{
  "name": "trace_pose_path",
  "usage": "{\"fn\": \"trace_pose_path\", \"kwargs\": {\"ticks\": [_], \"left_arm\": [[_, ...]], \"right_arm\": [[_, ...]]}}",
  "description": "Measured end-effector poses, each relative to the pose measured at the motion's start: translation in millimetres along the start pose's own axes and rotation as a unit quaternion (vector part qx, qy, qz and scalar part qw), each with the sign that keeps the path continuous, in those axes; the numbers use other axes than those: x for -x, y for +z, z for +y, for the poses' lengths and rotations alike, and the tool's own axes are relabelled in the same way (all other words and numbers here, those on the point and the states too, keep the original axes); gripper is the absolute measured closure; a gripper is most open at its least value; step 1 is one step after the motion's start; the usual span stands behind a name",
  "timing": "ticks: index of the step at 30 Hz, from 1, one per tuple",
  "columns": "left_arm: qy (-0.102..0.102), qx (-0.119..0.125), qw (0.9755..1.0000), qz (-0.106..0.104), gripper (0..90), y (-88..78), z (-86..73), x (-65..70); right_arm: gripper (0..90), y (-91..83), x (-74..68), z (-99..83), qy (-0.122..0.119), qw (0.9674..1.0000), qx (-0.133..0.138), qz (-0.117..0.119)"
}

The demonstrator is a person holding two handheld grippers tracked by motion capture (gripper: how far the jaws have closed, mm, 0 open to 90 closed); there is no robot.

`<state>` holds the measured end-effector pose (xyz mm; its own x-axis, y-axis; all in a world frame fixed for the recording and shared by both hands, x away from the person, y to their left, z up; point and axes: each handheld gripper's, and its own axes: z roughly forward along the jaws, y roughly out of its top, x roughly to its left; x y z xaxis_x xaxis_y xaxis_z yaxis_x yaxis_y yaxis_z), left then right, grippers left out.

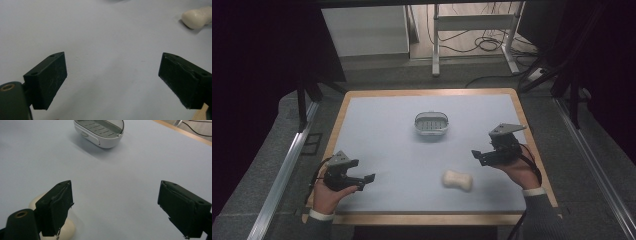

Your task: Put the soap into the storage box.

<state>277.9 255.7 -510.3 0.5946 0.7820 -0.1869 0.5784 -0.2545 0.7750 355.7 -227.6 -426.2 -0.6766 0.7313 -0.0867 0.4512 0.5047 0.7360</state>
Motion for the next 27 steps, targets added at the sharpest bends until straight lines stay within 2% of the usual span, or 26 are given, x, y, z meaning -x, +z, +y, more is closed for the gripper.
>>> {"fn": "trace_pose_path", "kwargs": {"ticks": [12, 20, 27], "left_arm": [[-0.004, 0.004, 1.0, 0.001, 8.4, -1.0, 0.5, -0.9], [0.007, -0.004, 0.9999, 0.007, 6.5, 0.4, 0.0, -1.2], [0.008, -0.004, 0.9999, 0.008, 6.1, 0.7, -0.2, -0.8]], "right_arm": [[12.7, 6.9, -12.2, 11.3, -0.022, 0.9996, -0.012, 0.014], [13.0, 13.6, -19.8, 14.6, -0.038, 0.9987, -0.027, 0.022], [13.3, 22.1, -28.6, 18.5, -0.053, 0.9969, -0.046, 0.035]]}}
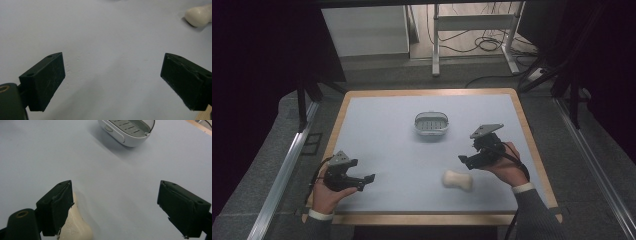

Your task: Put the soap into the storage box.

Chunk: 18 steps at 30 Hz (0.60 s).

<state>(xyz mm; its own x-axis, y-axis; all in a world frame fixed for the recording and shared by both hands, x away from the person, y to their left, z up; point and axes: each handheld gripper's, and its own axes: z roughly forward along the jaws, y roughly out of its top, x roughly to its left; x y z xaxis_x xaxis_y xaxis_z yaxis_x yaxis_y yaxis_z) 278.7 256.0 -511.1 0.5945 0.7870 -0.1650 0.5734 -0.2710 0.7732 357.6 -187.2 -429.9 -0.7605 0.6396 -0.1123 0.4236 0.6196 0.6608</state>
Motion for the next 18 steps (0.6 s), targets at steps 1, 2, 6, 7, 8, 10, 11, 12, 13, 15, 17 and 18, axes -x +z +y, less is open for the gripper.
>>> {"fn": "trace_pose_path", "kwargs": {"ticks": [1, 2, 6, 7, 8, 10, 11, 12, 13, 15, 17, 18], "left_arm": [[0.0, 0.0, 1.0, 0.0, 6.1, -0.1, 0.0, 0.0], [0.0, 0.0, 1.0, 0.0, 6.1, -0.1, 0.0, 0.1], [-0.002, 0.001, 1.0, 0.001, 6.1, 0.3, 0.2, 0.2], [0.0, 0.001, 1.0, 0.001, 6.1, 0.5, 0.2, -0.1], [-0.001, 0.0, 1.0, 0.001, 6.1, 0.7, 0.2, 0.2], [0.0, -0.001, 1.0, 0.001, 6.1, 1.2, 0.2, 0.3], [0.001, -0.001, 1.0, 0.001, 6.1, 1.5, 0.2, 0.4], [0.0, -0.002, 1.0, 0.001, 6.1, 1.5, 0.1, 0.8], [0.0, -0.002, 1.0, 0.001, 6.1, 1.7, 0.1, 0.8], [0.001, -0.006, 1.0, 0.002, 6.4, 2.0, -0.1, 0.7], [0.003, -0.01, 0.9999, 0.004, 7.1, 2.5, -0.4, 0.8], [0.004, -0.011, 0.9999, 0.004, 7.3, 2.8, -0.6, 0.9]], "right_arm": [[13.8, 0.6, -0.6, 0.9, 0.002, 1.0, -0.001, 0.002], [14.0, 1.1, -1.1, 1.9, 0.003, 1.0, -0.004, 0.007], [14.1, 3.6, -4.6, 5.4, -0.005, 0.9999, -0.012, 0.01], [14.1, 4.2, -5.3, 6.0, -0.008, 0.9998, -0.013, 0.011], [14.2, 4.9, -6.3, 6.4, -0.009, 0.9998, -0.013, 0.013], [14.2, 7.0, -8.2, 7.1, -0.017, 0.9995, -0.018, 0.018], [14.3, 7.9, -9.1, 7.3, -0.019, 0.9994, -0.021, 0.019], [14.3, 9.7, -11.1, 7.5, -0.021, 0.9993, -0.024, 0.021], [14.4, 10.7, -12.5, 7.6, -0.023, 0.9991, -0.028, 0.024], [14.5, 14.0, -16.2, 7.8, -0.033, 0.9983, -0.036, 0.034], [14.6, 17.0, -18.8, 8.4, -0.04, 0.9975, -0.043, 0.04], [15.2, 18.0, -19.4, 8.7, -0.042, 0.9973, -0.045, 0.041]]}}
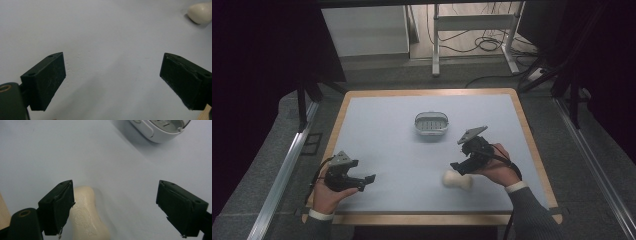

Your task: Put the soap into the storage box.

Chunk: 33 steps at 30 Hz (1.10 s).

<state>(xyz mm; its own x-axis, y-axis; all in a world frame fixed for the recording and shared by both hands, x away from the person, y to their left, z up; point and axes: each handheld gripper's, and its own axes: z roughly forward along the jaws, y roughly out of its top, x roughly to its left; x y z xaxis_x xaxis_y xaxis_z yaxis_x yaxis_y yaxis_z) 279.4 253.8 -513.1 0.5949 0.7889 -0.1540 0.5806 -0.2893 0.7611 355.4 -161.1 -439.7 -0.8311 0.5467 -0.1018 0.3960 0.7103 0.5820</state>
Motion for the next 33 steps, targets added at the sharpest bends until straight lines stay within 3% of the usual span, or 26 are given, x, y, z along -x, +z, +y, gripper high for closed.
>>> {"fn": "trace_pose_path", "kwargs": {"ticks": [10, 16, 21, 28, 33], "left_arm": [[0.003, -0.002, 1.0, 0.004, 8.1, -0.5, -0.8, 0.5], [0.007, -0.005, 1.0, 0.005, 8.1, 0.3, -0.9, 0.6], [0.008, -0.008, 0.9999, 0.004, 8.1, 0.6, -0.9, 0.5], [0.009, -0.009, 0.9999, 0.005, 8.1, 1.3, -1.0, 0.8], [0.009, -0.011, 0.9999, 0.005, 8.1, 1.8, -1.1, 1.0]], "right_arm": [[21.4, 13.1, -11.2, -0.3, -0.027, 0.9986, -0.04, 0.023], [24.6, 30.0, -19.8, -7.7, -0.054, 0.9935, -0.093, 0.038], [29.1, 37.7, -21.8, -12.2, -0.056, 0.9901, -0.116, 0.056], [33.3, 41.3, -24.3, -15.3, -0.064, 0.9867, -0.135, 0.064], [36.2, 49.0, -29.5, -16.6, -0.088, 0.9807, -0.162, 0.063]]}}
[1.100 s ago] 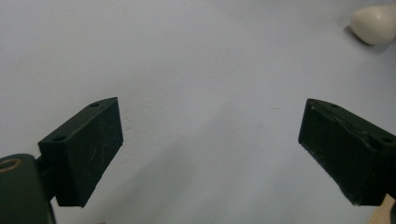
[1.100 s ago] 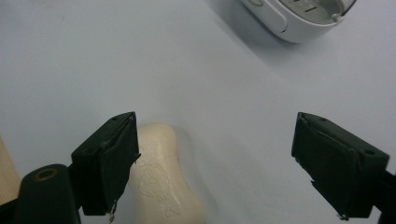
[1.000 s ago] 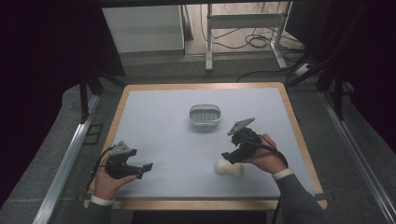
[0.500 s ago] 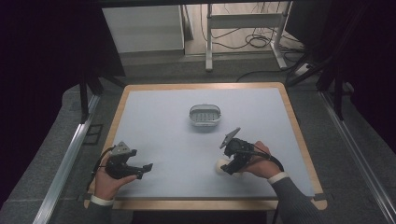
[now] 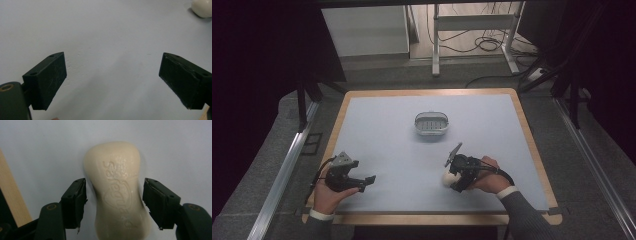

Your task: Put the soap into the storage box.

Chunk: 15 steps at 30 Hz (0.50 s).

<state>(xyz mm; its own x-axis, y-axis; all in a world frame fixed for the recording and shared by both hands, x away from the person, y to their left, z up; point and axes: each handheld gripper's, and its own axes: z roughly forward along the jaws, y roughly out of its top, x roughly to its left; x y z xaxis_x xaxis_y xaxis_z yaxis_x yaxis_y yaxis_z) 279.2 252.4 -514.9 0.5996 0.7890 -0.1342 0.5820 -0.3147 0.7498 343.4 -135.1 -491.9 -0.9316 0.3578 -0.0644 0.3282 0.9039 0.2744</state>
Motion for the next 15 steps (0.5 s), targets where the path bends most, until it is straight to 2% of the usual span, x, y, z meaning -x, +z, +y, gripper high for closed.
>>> {"fn": "trace_pose_path", "kwargs": {"ticks": [6, 9, 15], "left_arm": [[0.001, 0.0, 1.0, 0.003, 8.1, 0.0, -0.1, -0.5], [0.001, -0.001, 1.0, 0.002, 8.1, 0.3, -0.2, -0.1], [0.001, -0.001, 1.0, 0.002, 8.1, 0.3, -0.1, -0.3]], "right_arm": [[49.2, 5.5, 0.2, 3.1, -0.015, 0.9998, -0.015, -0.001], [49.6, 5.0, 2.3, 3.8, -0.001, 0.9998, -0.017, -0.005], [49.8, 0.5, 2.7, 3.7, -0.002, 0.9998, -0.018, -0.009]]}}
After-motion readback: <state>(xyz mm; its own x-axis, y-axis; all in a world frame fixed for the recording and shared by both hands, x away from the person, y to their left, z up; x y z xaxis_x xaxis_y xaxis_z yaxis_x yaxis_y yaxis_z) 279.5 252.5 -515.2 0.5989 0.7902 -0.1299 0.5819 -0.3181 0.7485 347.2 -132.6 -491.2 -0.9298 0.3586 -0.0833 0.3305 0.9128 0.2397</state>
